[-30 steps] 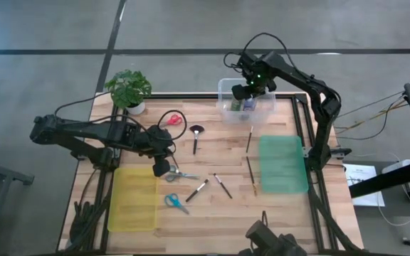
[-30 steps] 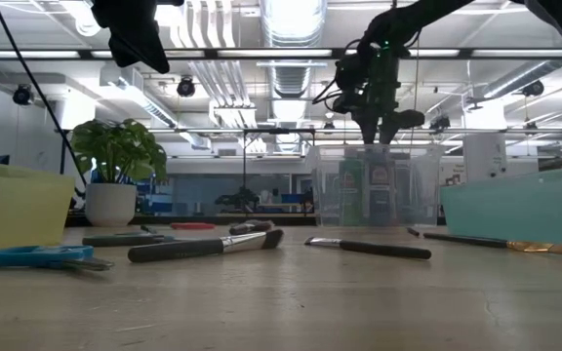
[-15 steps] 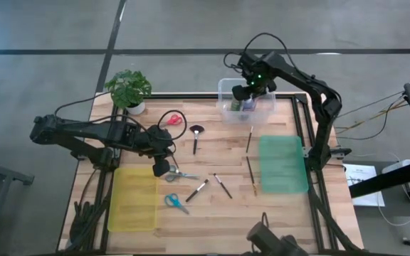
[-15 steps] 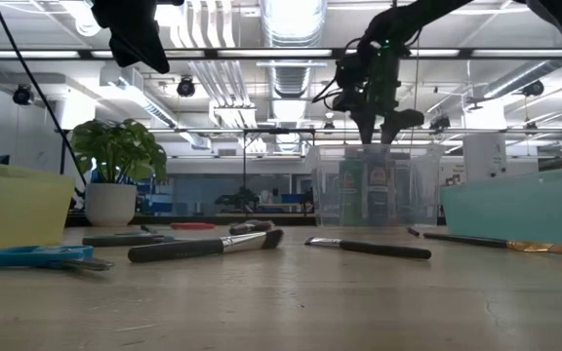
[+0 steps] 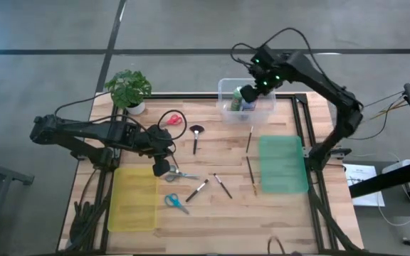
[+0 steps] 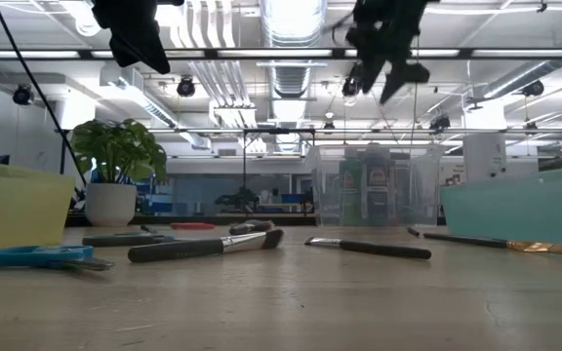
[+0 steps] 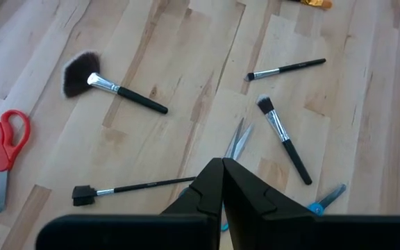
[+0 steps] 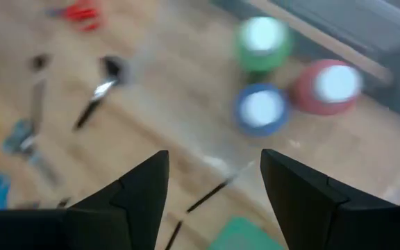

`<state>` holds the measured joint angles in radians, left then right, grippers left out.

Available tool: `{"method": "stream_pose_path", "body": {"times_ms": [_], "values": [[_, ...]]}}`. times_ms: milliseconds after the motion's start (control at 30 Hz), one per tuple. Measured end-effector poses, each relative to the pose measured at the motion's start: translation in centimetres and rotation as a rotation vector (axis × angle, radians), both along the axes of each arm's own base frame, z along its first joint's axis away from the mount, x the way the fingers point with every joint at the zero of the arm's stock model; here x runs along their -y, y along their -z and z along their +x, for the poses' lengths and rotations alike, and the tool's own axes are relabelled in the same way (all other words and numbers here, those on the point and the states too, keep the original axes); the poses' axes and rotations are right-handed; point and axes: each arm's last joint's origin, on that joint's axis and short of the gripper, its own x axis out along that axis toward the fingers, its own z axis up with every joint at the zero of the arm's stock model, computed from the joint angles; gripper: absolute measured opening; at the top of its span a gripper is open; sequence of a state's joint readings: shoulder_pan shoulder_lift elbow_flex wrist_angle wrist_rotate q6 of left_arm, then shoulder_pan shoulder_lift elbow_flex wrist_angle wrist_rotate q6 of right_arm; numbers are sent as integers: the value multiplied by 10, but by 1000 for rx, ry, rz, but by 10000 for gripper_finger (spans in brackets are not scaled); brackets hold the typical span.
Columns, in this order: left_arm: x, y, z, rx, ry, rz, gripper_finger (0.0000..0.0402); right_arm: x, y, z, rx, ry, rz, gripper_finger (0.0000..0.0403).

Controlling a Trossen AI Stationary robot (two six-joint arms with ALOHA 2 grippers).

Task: Pick & Place Paint Supplies
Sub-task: Put the red scissors into the yellow bin

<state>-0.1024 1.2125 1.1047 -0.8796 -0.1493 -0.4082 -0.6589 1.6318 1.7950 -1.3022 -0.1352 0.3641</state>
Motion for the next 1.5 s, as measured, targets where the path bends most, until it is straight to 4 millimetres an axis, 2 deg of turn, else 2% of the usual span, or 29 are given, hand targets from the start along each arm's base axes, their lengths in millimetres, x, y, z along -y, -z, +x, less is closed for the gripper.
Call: {"method": "stream_pose_path", "body": {"times_ms": [133, 300, 467, 567, 633, 767, 867, 1000, 1200, 1367, 1500], "values": [[1, 0, 0, -3, 11, -27, 18, -44, -28, -5, 75, -170, -84, 227], [12, 0, -1, -13, 115, -122, 18, -103, -53, -13, 165, -394, -173, 227], [12, -10, 11, 163, 93, -78, 37, -149, -68, -23, 186, -380, -288, 228], [-1, -26, 24, 344, 34, -34, 80, -168, -73, -28, 203, -343, -356, 228], [-17, -36, 25, 376, -13, 24, 119, -177, -75, -29, 218, -326, -378, 228], [-53, -51, 7, 188, -77, 165, 197, -187, -76, -32, 230, -329, -387, 228], [-72, -54, -10, 36, -18, 191, 229, -190, -74, -34, 229, -341, -385, 228], [-83, -39, -16, -65, 61, 195, 231, -190, -70, -35, 214, -343, -383, 228], [-85, 16, -17, -166, 96, 136, 198, -190, -67, -39, 223, -300, -353, 228], [-92, 62, -18, -163, 3, 150, 179, -190, -67, -43, 237, -282, -339, 228], [-110, 83, -22, -138, -155, 112, 178, -190, -66, -45, 239, -280, -338, 228]]}}
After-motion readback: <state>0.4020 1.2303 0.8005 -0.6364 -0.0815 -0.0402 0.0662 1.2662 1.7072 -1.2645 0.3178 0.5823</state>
